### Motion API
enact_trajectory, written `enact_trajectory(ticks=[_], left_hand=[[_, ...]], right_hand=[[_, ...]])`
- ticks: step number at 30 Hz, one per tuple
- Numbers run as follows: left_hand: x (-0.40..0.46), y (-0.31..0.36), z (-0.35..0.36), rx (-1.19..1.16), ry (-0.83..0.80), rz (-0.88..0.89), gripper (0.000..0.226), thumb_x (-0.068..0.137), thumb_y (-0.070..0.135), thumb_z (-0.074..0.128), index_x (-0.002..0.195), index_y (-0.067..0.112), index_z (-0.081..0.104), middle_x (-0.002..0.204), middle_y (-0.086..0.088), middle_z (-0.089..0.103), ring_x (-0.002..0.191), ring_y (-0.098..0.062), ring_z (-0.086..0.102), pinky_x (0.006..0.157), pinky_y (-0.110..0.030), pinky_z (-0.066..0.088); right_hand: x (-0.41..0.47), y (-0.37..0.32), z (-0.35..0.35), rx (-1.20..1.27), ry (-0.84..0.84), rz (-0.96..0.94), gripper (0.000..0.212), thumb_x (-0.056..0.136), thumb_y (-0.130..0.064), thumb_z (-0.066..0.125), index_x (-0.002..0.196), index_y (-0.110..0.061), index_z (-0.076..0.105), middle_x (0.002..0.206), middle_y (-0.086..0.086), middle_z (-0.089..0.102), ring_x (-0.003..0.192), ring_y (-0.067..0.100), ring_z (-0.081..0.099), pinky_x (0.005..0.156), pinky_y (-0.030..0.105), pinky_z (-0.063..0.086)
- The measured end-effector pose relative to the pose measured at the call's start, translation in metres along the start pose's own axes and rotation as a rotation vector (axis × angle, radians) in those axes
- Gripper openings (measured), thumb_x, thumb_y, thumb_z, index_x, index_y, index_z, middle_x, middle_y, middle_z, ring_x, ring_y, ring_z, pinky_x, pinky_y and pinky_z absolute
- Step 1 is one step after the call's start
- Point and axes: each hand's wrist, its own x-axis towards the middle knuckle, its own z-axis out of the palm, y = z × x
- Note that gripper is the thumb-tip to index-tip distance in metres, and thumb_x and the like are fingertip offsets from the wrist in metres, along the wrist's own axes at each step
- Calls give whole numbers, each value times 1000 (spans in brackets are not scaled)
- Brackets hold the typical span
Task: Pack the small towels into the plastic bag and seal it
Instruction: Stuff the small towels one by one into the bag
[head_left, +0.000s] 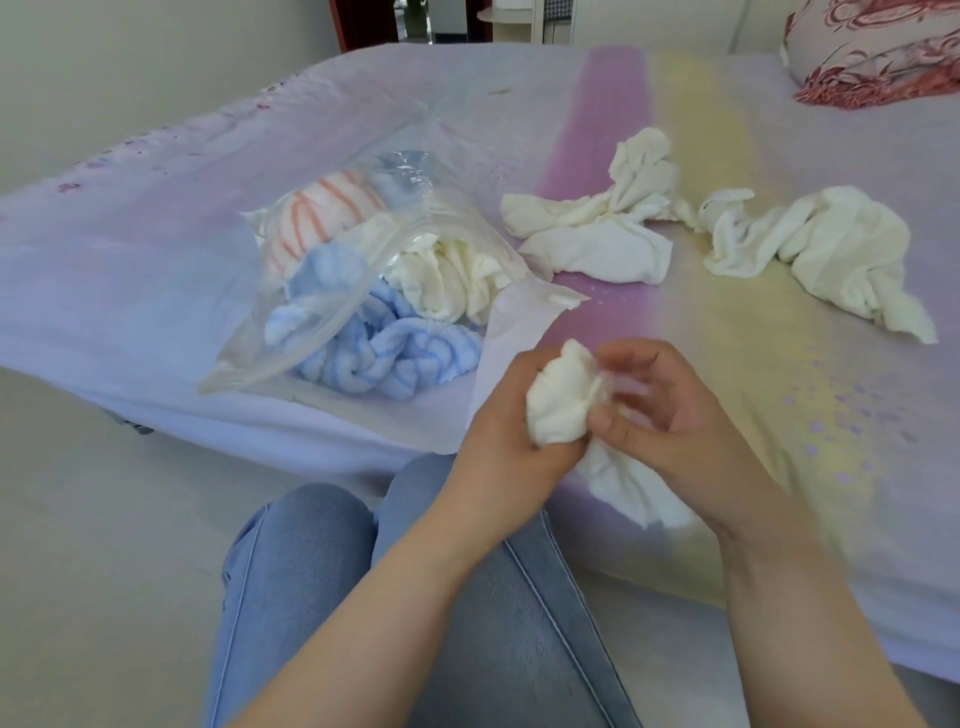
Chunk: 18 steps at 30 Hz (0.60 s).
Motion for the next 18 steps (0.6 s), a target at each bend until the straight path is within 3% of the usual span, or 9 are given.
enact_trajectory(ticks=[2,4,7,9,11,12,14,16,18], left_hand=[[-6,5,-10,29,53,68,49,81,12,65,111,46,47,102,22,59,89,0,60,73,-20,50],[-12,12,-17,134,65,165,52,82,15,65,109,53,43,106,22,53,96,2,56,78,-16,46],[-23,16,-28,442,80,383,55,84,14,67,125,39,40,114,20,44,111,4,44,92,-20,40],[-29,16,-38,589,88,444,69,83,26,69,140,29,31,127,22,40,122,5,36,102,-23,33],[-40,11,-50,557,132,405,75,81,39,68,144,28,28,137,22,39,128,-4,39,105,-25,34],[-47,8,-53,495,221,391,62,83,41,65,138,28,38,132,19,46,121,-9,48,100,-28,41],[-59,-3,-60,402,490,287,29,90,47,52,95,20,57,91,7,65,83,-16,61,73,-42,50],[-63,-16,-68,372,601,10,66,88,66,38,65,5,50,58,-11,55,58,-28,53,58,-50,47],[-62,-25,-75,453,516,-262,77,82,75,31,60,4,53,54,-11,56,58,-29,57,62,-51,51]], right_hand=[[-1,-12,10,-143,17,35,81,57,-65,76,129,-48,42,138,-28,39,131,-4,40,102,17,37],[-5,-22,27,33,-162,105,89,59,-67,74,136,-44,37,137,-27,47,128,-4,45,96,13,42],[-12,-32,55,338,-241,165,52,73,-35,77,121,-28,58,122,2,65,119,17,59,95,28,50],[-10,-37,63,484,-153,224,48,73,-18,75,118,-16,61,116,16,67,112,32,63,97,47,50],[-3,-43,65,541,-64,221,56,71,-18,77,123,-12,58,117,17,67,109,33,64,95,53,49],[2,-47,65,497,-24,185,58,72,-21,78,125,-13,55,118,13,67,110,28,64,94,49,50],[15,-53,71,280,45,110,60,72,-25,80,125,-19,50,118,-1,66,109,9,64,92,32,50],[33,-51,82,19,8,81,65,71,-23,81,125,-23,45,117,-10,61,103,-1,61,89,20,48],[56,-46,99,-157,-61,34,66,74,-19,80,128,-23,43,119,-10,58,104,3,58,90,21,47]])
